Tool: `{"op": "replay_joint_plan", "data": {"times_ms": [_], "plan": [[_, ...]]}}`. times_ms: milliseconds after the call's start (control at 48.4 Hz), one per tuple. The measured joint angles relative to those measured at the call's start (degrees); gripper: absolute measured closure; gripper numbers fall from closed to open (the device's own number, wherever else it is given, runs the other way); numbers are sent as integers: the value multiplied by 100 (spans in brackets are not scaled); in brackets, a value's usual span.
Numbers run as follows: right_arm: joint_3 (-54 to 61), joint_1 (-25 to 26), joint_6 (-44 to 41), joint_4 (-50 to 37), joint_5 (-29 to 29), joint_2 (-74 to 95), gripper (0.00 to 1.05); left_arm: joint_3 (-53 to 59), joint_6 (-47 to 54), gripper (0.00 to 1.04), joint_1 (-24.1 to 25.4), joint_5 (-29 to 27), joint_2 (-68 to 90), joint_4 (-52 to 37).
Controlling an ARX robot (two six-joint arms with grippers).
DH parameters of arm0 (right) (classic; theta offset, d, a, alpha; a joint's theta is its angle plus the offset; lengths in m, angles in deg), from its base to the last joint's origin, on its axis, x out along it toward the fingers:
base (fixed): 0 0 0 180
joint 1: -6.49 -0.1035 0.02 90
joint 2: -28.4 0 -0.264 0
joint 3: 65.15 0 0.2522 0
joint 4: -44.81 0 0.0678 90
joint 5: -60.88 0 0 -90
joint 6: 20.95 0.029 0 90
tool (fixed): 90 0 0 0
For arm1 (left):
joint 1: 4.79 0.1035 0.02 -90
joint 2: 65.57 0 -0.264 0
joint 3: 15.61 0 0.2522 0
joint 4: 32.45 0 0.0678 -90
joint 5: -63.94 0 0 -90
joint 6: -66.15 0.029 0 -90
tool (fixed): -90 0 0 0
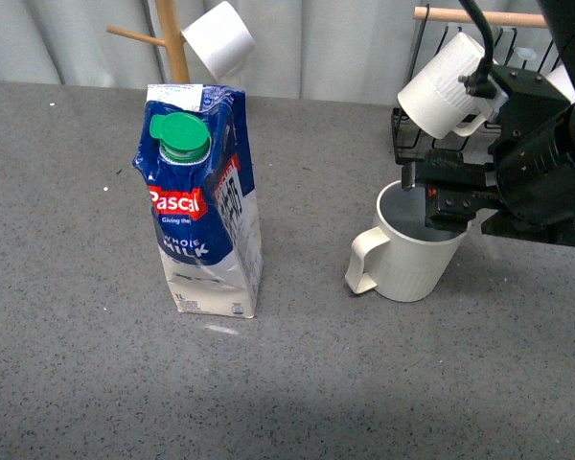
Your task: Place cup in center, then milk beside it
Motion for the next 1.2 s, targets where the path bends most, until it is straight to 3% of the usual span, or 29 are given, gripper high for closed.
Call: {"op": "replay_joint_plan", "data": {"times_ms": [207,310,414,476,600,910,1200], "plan": [[382,46,-55,-623,-188,-813,7,0,0,6,0,0,0,0],[909,48,-267,-1464,-225,-1287,10,0,0,6,0,0,0,2],[1930,55,-981,-4175,-1231,-1231,25,0,0,6,0,4,-2,2],[2573,146,-1296,-5600,-1255,-1231,34,0,-2,6,0,-2,-7,2],[3381,393,-1576,-7239,-1152,-1742,55,0,0,6,0,-15,-2,2],[4428,793,-1709,-7069,-739,-3023,104,0,0,6,0,-11,-4,2],[5156,1204,-1720,-6196,-267,-4631,104,0,0,6,0,-9,-4,2]]}}
